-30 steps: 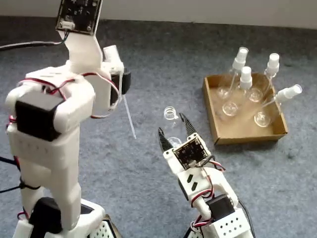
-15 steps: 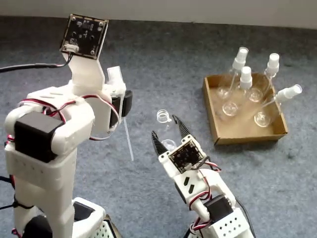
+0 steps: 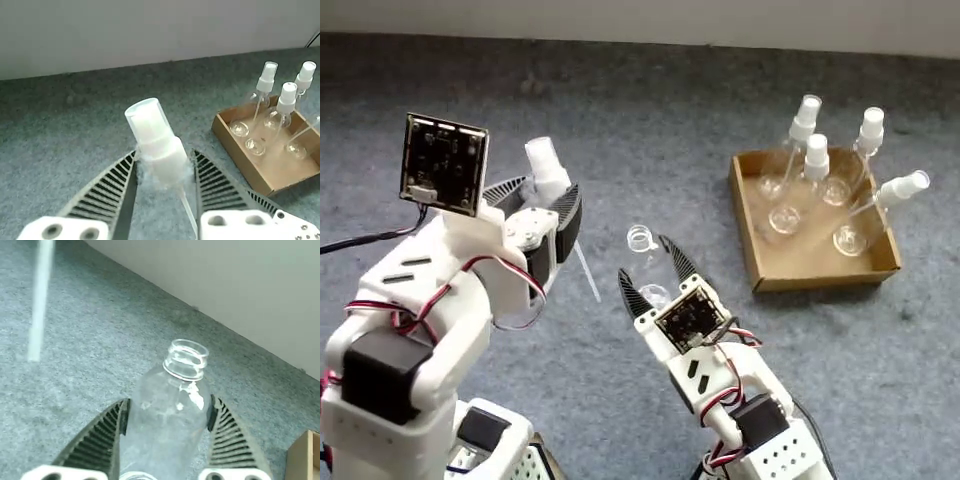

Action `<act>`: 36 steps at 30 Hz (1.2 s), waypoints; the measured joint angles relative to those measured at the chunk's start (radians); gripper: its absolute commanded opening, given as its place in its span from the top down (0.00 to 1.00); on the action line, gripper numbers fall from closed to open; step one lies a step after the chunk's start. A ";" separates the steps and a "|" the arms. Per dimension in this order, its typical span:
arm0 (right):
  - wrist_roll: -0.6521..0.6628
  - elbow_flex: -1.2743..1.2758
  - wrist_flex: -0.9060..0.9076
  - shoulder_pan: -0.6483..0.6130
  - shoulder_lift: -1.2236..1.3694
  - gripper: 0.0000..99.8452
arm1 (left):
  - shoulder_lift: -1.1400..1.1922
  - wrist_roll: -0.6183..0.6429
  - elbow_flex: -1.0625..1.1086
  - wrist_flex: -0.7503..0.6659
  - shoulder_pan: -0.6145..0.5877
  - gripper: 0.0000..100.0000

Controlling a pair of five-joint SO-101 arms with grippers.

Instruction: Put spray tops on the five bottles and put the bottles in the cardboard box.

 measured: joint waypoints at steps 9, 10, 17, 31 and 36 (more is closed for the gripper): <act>0.000 0.000 0.000 0.000 0.000 0.92 | -0.074 0.000 0.308 -0.497 0.000 0.99; 0.000 0.000 0.000 0.000 0.000 0.92 | -0.074 0.000 0.328 -0.532 0.000 0.99; 0.000 0.000 0.000 0.000 0.000 0.92 | -0.074 0.000 0.407 -0.697 0.000 0.99; 0.000 0.000 0.000 0.000 0.000 0.92 | -0.074 0.000 0.407 -0.647 0.000 0.99; 0.000 0.000 0.000 0.000 0.000 0.92 | -0.074 0.000 0.407 -0.643 0.048 0.99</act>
